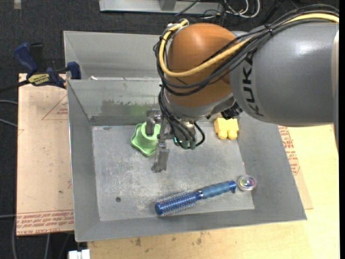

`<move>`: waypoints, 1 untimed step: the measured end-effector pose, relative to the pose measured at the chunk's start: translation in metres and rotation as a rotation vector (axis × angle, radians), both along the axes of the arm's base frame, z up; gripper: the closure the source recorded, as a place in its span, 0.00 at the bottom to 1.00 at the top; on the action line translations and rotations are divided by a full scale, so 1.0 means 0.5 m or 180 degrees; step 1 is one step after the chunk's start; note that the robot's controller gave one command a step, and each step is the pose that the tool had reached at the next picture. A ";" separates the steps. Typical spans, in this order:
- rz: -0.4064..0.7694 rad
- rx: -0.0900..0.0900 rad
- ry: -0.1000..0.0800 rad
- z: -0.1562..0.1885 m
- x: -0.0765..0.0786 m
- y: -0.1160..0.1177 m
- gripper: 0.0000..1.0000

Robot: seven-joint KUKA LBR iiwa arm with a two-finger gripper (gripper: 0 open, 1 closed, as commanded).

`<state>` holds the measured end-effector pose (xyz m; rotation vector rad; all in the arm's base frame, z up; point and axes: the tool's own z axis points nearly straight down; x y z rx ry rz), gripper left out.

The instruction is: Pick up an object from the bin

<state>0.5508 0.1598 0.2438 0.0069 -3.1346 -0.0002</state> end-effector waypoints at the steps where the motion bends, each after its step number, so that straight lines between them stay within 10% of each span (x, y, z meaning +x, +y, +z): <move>1: -0.0226 -0.0001 -0.0008 -0.224 0.106 -0.011 0.00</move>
Offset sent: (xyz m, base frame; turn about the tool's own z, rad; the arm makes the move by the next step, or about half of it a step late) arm 0.0537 -0.0058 -0.1065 0.0731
